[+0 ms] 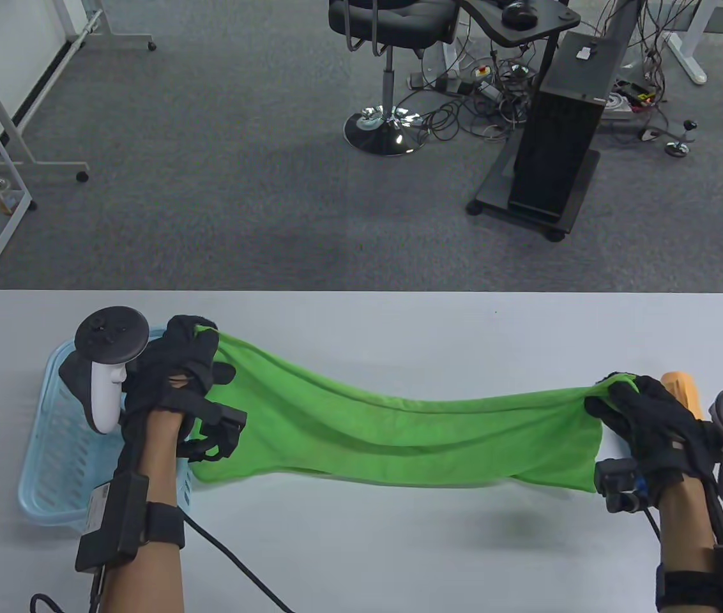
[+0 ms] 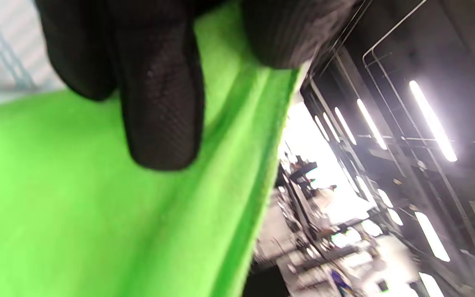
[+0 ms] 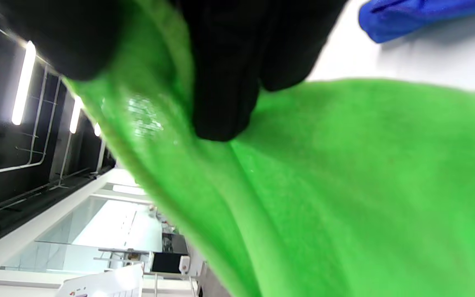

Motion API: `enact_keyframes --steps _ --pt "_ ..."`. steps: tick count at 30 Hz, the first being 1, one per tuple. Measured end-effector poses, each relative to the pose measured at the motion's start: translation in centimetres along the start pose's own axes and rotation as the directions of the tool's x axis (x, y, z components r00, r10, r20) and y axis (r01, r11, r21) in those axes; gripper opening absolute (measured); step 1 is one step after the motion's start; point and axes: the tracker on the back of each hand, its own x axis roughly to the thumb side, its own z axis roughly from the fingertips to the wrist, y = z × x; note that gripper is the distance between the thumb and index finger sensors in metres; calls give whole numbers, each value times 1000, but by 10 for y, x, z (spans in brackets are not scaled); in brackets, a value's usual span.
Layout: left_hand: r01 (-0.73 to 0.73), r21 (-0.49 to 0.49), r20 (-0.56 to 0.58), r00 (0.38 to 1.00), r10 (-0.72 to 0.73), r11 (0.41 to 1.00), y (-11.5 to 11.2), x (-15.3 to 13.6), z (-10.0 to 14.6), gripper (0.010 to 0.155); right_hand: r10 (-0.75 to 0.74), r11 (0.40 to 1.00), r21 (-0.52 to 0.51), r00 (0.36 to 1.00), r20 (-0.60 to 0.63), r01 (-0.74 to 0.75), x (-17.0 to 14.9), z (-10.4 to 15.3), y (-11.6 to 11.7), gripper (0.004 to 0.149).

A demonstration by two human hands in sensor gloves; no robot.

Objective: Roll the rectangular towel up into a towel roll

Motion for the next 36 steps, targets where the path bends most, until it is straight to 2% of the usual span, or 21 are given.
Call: enact_keyframes --steps 2,4,7,9,10,11,12,13,14,17,18,19,21,22,23,26,29,31,33,36 --pt "-32 -43 56 998 34 999 -7 2 -7 45 -31 998 -55 999 34 33 10 -2 1 44" --pt "-90 -66 109 989 96 994 -10 5 -12 45 -107 991 -67 991 79 112 22 -3 4 43" --pt "-235 -11 181 955 233 972 -1 9 -13 45 -152 983 -75 976 155 165 35 -2 5 43" --pt "-325 16 225 922 314 945 13 10 -10 45 -123 982 -117 976 180 146 35 1 1 43" --pt "-326 63 262 917 300 943 22 10 -8 45 -51 980 -179 980 191 86 32 3 1 44" --pt "-283 131 253 936 243 950 31 7 -7 45 68 964 -265 987 143 -28 26 5 0 43" --pt "-245 163 250 947 200 956 37 5 -6 45 123 956 -284 983 136 -80 22 5 -1 44" --pt "-186 201 235 962 137 962 46 -1 -5 45 255 941 -259 959 122 -218 7 6 0 44" --pt "-163 214 217 969 116 963 49 -7 -3 45 296 934 -238 950 100 -266 -5 7 2 45" --pt "-52 166 104 994 35 985 45 -23 4 45 305 932 -215 952 29 -292 -38 10 7 46" --pt "80 119 52 995 -87 990 41 -30 9 44 316 932 -184 949 -3 -311 -53 12 6 46" --pt "139 117 39 989 -145 983 39 -31 12 44 320 933 -170 947 -16 -318 -57 13 6 46" --pt "361 138 0 931 -364 922 31 -35 21 45 329 933 -136 943 -55 -334 -70 17 3 46" --pt "491 145 -24 869 -493 859 24 -37 27 45 335 931 -125 939 -83 -343 -79 21 0 46" --pt "560 142 -37 827 -561 816 17 -40 31 45 333 932 -117 939 -90 -342 -83 24 -2 46" --pt "640 97 -43 768 -639 762 2 -50 38 44 311 940 -109 944 -110 -323 -90 30 -11 45" --pt "656 100 -89 755 -650 748 -5 -58 40 44 326 927 -153 937 -122 -342 -90 36 -21 44" --pt "683 70 -131 729 -672 727 -8 -60 40 42 441 860 -215 886 -145 -463 -85 38 -27 44" --pt "730 66 -166 680 -714 680 -10 -59 40 41 588 762 -219 793 -159 -610 -80 36 -31 44" --pt "765 93 -177 643 -745 638 -17 -54 38 42 641 715 -218 748 -173 -664 -74 31 -28 44"
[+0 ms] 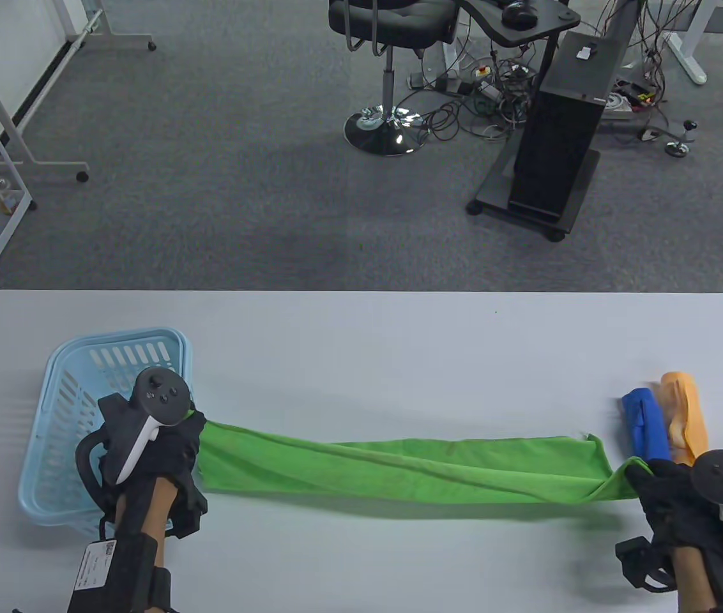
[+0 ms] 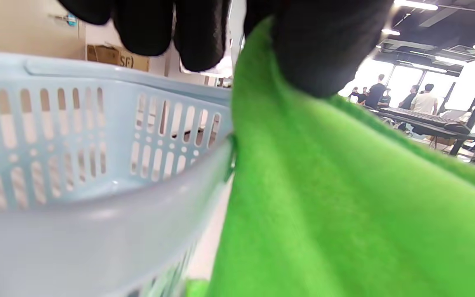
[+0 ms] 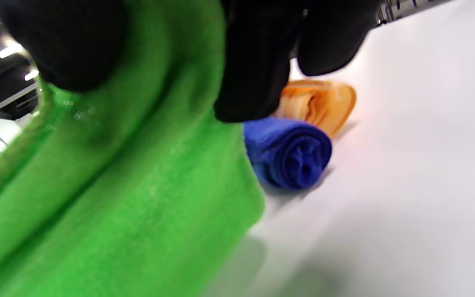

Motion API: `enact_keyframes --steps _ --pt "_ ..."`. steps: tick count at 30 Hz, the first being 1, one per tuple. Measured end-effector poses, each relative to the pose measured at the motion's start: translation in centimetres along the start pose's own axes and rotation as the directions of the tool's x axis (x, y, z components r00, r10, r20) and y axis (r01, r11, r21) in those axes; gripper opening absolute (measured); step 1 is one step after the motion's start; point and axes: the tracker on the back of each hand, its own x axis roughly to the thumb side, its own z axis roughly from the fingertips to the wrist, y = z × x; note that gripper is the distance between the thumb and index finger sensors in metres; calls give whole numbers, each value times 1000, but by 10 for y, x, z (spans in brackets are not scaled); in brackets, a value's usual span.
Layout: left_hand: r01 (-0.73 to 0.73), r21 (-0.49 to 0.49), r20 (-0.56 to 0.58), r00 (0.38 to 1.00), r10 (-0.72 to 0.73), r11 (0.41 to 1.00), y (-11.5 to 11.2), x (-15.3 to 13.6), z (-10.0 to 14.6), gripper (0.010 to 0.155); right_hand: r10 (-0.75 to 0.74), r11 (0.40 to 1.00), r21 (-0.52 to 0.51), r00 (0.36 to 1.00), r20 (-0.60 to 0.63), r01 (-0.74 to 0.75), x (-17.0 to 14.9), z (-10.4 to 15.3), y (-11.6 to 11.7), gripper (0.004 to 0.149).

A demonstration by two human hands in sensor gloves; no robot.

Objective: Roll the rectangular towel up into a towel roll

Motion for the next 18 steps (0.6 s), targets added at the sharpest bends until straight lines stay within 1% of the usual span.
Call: enact_keyframes --steps 2,4,5,6,8,10,11,13,15,17,18 --pt "51 13 -1 999 -51 999 -2 9 -2 46 19 1000 7 1000 -3 -19 7 -4 4 45" --pt "121 34 -6 993 -121 992 -6 19 -5 50 48 998 35 999 -3 -48 17 -9 11 45" --pt "175 49 -35 984 -173 983 -8 24 -7 52 68 997 46 998 -4 -68 22 -12 14 44" --pt "261 63 -80 963 -256 963 -9 29 -11 52 111 992 55 994 -16 -110 28 -16 18 44" --pt "343 39 -104 936 -337 939 -10 33 -18 54 183 982 52 983 -16 -182 34 -21 20 44" --pt "337 7 -103 937 -334 942 -13 36 -24 57 259 966 24 966 -20 -259 42 -27 23 45" --pt "327 -3 -103 940 -326 945 -15 37 -26 59 280 960 28 960 -23 -280 45 -30 26 46" --pt "322 -40 -98 941 -325 946 -20 40 -32 61 293 955 59 956 -28 -291 49 -33 31 48" --pt "340 -108 -125 927 -352 934 -22 41 -35 61 314 946 101 949 -41 -309 53 -34 35 53" --pt "329 -130 -128 930 -345 935 -21 41 -37 59 309 945 123 950 -39 -302 57 -36 35 59" --pt "312 -134 -124 936 -329 940 -20 43 -37 61 279 951 148 959 -45 -270 59 -36 33 63"
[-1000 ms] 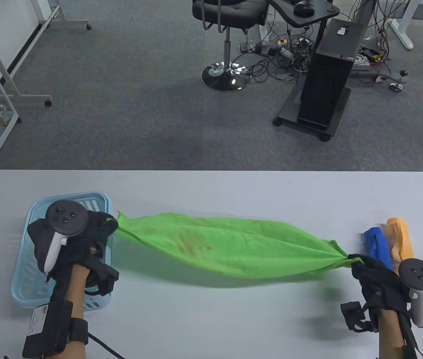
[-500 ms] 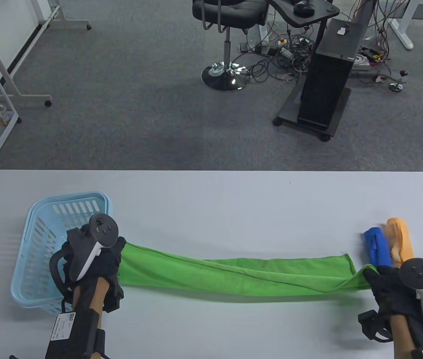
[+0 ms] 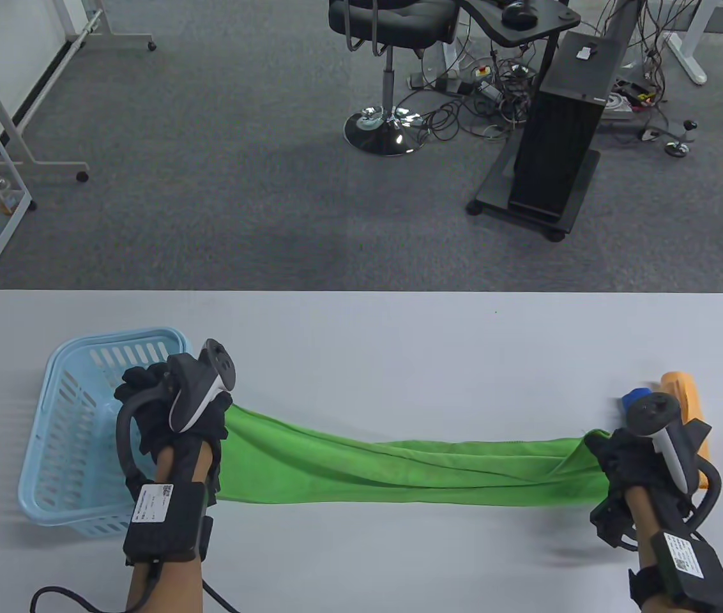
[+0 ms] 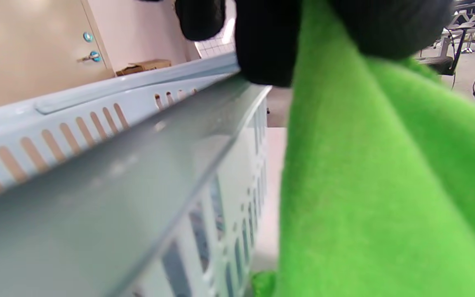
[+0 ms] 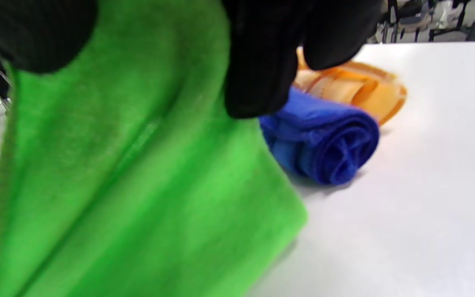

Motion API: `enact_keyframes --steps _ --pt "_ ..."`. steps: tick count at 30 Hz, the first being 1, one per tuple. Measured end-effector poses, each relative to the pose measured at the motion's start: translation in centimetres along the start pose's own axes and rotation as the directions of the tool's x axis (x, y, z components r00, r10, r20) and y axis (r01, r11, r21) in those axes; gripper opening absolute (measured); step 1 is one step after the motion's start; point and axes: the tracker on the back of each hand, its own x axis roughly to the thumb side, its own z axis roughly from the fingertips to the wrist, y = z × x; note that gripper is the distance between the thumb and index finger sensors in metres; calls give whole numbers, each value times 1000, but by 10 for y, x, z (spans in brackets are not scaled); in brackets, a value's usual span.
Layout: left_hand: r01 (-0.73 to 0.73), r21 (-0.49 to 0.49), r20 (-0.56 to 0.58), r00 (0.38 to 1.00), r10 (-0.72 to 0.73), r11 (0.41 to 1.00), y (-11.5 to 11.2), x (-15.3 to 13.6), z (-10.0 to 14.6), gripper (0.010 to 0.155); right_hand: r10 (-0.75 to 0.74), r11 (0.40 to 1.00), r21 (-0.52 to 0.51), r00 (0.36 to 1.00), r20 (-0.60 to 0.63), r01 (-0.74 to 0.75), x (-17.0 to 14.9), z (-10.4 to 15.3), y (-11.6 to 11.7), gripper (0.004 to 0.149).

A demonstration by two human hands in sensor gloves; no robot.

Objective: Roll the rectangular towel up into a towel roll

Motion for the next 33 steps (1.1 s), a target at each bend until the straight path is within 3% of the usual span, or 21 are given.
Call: enact_keyframes --steps 7,13,18,23,25,28,33 --pt "81 15 0 997 -81 997 9 2 4 74 -213 972 94 977 -33 215 -5 -2 -9 74" --pt "86 49 11 996 -86 995 9 0 3 72 -161 986 -60 984 -77 157 -16 -3 -12 63" --pt "34 131 124 991 -50 991 17 14 19 58 -141 980 -137 990 31 144 -2 4 -14 61" --pt "-143 169 340 937 79 975 20 51 56 51 -152 981 -81 960 236 175 37 19 -4 56" --pt "-207 133 445 886 128 969 8 79 77 49 -140 988 -21 936 323 155 63 28 13 54" --pt "-216 3 521 834 183 976 -32 117 101 44 -113 994 57 914 391 98 95 38 47 53" --pt "-335 -236 476 779 409 912 -117 156 105 43 -36 989 144 888 459 -34 132 51 111 58"
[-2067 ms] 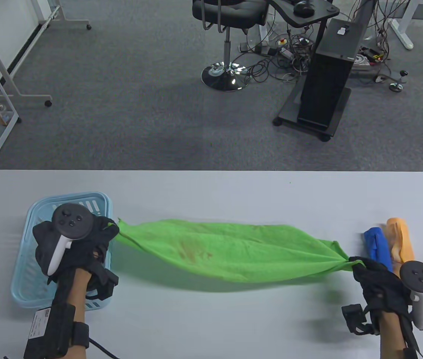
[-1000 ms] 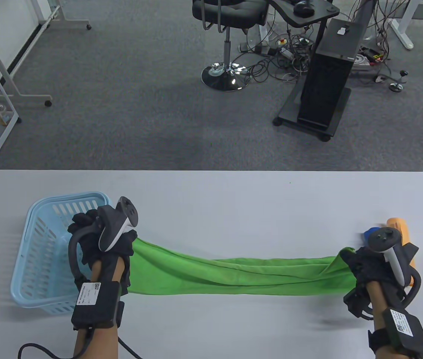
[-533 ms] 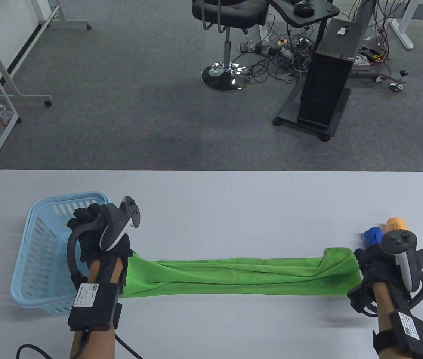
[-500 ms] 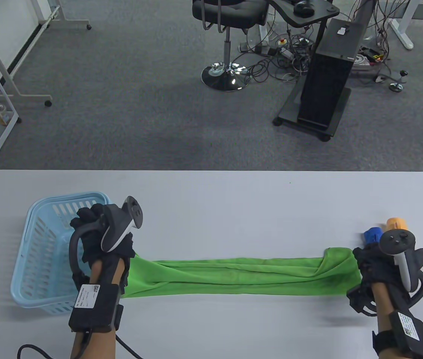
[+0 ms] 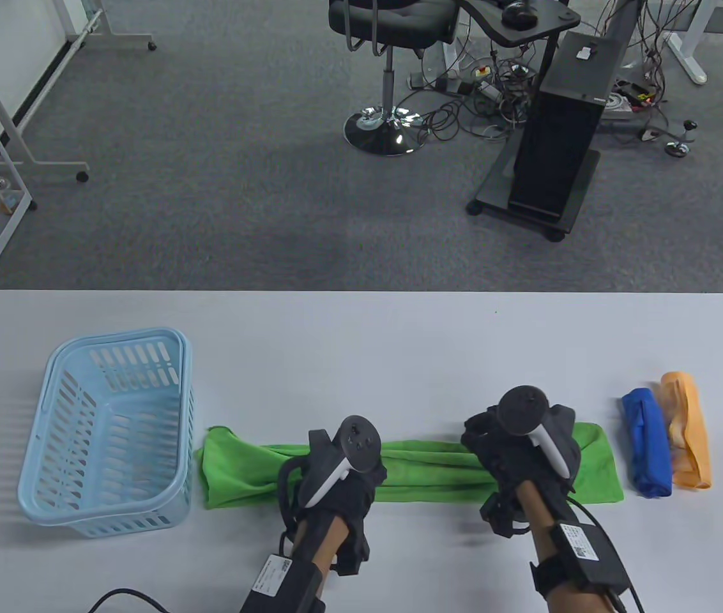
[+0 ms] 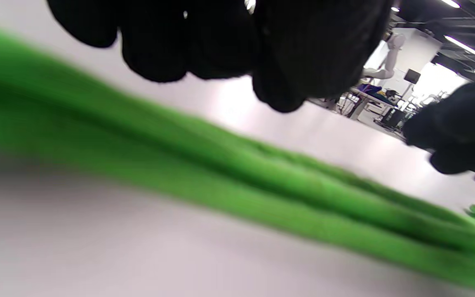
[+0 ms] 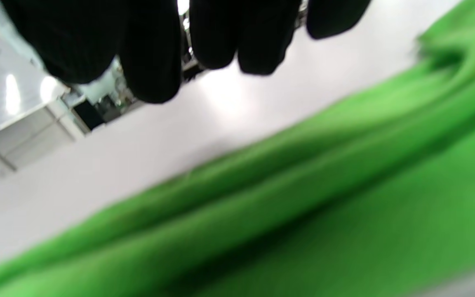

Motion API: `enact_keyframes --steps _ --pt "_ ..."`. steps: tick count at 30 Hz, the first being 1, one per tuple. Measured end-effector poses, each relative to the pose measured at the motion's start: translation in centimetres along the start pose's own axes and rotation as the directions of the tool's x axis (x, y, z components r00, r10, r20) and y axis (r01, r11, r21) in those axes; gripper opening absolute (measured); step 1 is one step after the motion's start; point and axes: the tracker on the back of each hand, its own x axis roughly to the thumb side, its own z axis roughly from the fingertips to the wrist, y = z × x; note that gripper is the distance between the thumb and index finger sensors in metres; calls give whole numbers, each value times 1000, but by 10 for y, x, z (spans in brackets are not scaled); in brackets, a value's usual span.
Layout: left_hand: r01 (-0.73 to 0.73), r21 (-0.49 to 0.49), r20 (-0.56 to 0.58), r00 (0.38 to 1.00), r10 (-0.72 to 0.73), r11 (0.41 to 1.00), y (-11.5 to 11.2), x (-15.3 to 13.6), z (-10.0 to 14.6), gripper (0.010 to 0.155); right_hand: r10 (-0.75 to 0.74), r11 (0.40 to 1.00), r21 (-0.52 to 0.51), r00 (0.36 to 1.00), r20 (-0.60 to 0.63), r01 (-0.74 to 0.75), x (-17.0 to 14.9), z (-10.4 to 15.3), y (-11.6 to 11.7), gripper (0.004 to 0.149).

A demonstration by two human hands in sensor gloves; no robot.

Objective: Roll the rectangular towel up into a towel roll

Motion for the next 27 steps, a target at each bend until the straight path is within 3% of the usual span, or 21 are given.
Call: enact_keyframes --steps 3,7,10,12,14,15,17,22,25,27 --pt "45 -56 -26 999 -47 997 -24 7 -6 53 100 994 28 995 27 -101 16 -8 22 65" --pt "218 -23 -44 975 -219 976 -35 17 -10 66 135 988 66 989 65 -140 31 -19 41 68" --pt "296 -46 -50 953 -298 954 -41 22 -15 59 244 961 118 968 64 -250 46 -25 57 68" --pt "311 14 -45 950 -310 950 -40 24 -15 49 230 972 26 972 49 -232 52 -26 55 47" --pt "313 41 -42 949 -312 949 -38 26 -14 41 253 966 46 966 51 -256 56 -26 52 45" --pt "320 17 -41 947 -319 947 -36 26 -13 41 285 957 42 957 45 -287 57 -24 47 45" --pt "332 22 -32 943 -331 943 -28 25 -9 42 208 978 16 977 44 -209 53 -21 38 45" --pt "278 178 -12 960 -280 944 24 19 10 42 -68 998 -7 998 8 69 40 -1 -15 46" --pt "73 301 -25 997 -68 951 64 10 24 40 -254 966 -51 967 22 255 39 16 -51 47" --pt "-79 304 -20 996 89 950 80 3 32 47 -348 936 -56 937 20 348 39 27 -69 49"
